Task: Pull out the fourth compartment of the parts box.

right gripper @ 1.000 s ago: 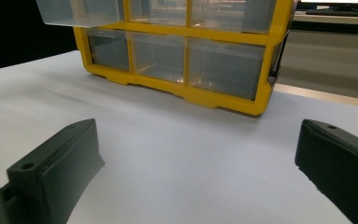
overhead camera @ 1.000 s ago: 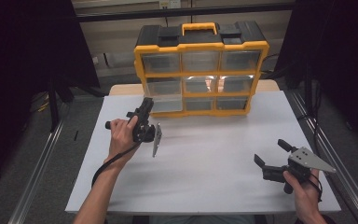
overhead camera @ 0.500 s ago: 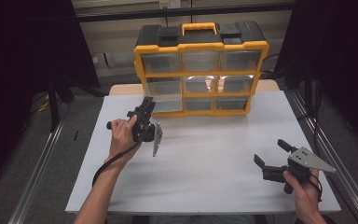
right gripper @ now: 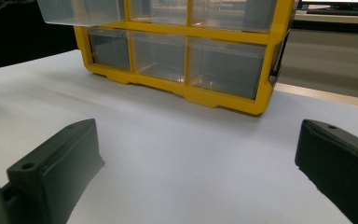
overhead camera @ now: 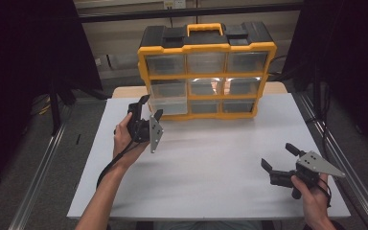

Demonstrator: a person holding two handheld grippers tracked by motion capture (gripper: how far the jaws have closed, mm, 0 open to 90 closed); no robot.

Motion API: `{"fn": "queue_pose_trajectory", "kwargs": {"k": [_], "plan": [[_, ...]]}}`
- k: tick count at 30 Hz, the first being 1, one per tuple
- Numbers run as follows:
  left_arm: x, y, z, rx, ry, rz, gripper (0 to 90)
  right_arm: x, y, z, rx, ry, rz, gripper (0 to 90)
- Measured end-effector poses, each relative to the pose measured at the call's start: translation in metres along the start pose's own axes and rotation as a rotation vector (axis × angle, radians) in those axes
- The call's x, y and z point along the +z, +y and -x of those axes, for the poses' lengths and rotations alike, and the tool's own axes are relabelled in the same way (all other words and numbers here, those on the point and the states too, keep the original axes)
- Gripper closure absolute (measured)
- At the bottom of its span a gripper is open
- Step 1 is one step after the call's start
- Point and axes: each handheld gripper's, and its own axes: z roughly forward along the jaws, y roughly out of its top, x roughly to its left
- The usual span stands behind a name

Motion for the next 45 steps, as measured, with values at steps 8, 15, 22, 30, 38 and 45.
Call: {"fn": "queue_pose_trajectory", "kwargs": {"k": [8, 15, 22, 30, 38, 45], "plan": [[0.003, -0.005, -0.006, -0.228, -0.003, -0.033, 10.3, 0.0, 0.0, 0.0, 0.004, 0.008, -0.004, 0.0], [0.008, -0.009, -0.008, -0.409, -0.031, -0.056, 7.6, 0.001, -0.002, 0.002, 0.011, 0.003, -0.005, 0.0], [0.012, -0.019, -0.016, -0.657, -0.067, -0.075, 6.5, 0.001, -0.003, 0.006, 0.021, -0.002, -0.01, 0.0], [0.008, -0.024, -0.02, -0.858, -0.158, -0.122, 3.6, 0.001, -0.001, 0.001, 0.005, 0.001, -0.01, 0.0], [0.008, -0.023, -0.011, -0.933, -0.158, -0.169, 3.3, 0.002, -0.001, 0.0, 0.002, -0.004, -0.013, 0.0], [-0.004, -0.03, 0.012, -0.883, -0.165, -0.175, 3.5, 0.001, -0.001, 0.001, -0.004, -0.01, -0.013, 0.1]]}}
